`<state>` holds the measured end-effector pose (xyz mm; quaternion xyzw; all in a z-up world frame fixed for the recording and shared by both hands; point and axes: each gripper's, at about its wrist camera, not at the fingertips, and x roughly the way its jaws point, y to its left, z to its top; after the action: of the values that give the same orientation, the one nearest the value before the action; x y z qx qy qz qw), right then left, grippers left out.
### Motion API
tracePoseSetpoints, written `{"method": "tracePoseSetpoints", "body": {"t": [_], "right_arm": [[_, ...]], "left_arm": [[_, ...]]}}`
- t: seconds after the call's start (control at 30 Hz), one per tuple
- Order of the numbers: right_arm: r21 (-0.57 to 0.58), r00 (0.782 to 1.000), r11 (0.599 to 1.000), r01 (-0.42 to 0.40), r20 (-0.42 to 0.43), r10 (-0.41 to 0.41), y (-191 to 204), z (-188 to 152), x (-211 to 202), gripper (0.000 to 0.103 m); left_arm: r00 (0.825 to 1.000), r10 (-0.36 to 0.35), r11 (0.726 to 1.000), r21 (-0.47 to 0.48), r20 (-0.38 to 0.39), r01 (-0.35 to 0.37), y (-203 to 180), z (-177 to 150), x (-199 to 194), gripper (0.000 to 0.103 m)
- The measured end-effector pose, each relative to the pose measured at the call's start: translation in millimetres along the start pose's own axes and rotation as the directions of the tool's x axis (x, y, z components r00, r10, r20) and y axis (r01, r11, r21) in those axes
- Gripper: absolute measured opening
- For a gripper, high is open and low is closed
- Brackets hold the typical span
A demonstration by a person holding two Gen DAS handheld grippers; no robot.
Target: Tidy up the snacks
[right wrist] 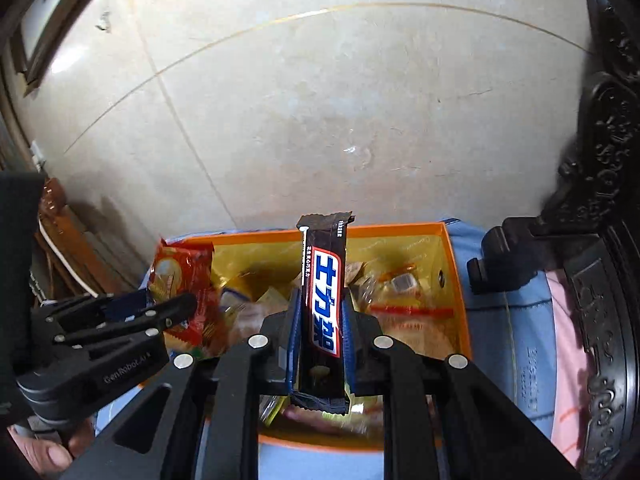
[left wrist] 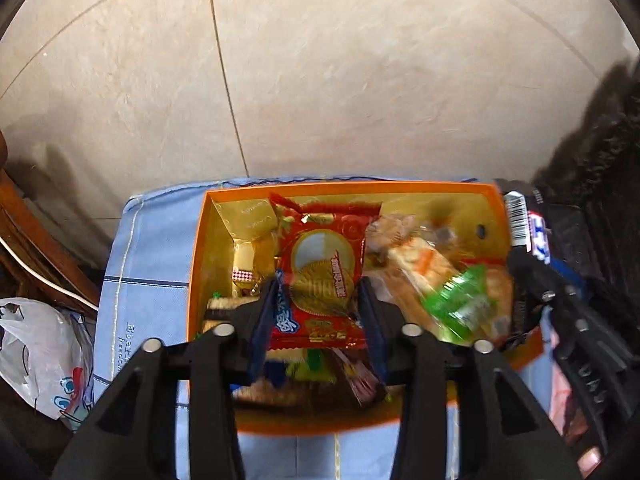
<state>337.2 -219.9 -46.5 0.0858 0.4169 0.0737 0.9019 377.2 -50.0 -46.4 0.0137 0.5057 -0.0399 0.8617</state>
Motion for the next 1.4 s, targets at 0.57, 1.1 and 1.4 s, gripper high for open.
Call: {"method": "tracePoseSetpoints", "body": {"t": [0.57, 1.1, 1.4], "right_arm": [[0.022, 0.998, 0.999, 0.024, 0.056, -0.026, 4.0, -53.7, -75.1, 0.077], [-0.029, 0.997, 0.999, 0.037, 0.073, -0.035, 42.3, -125.7, -176.3, 0.080], [-0.029, 0.995, 0.998, 0.058, 0.084, -0.056, 51.3, -146.7, -201.3, 0.080]], "left_arm": [[0.982, 0.136, 0.990, 0.027, 0.128, -0.141, 3.3, -57.7, -68.1, 0.098], [0.985, 0.111, 0.993, 0.029, 0.132, -0.116, 16.1, -149.8, -156.0, 0.099], [0.992, 0.081, 0.996, 0.021, 0.101, -0.084, 24.9, -177.2, -173.6, 0.099]]}}
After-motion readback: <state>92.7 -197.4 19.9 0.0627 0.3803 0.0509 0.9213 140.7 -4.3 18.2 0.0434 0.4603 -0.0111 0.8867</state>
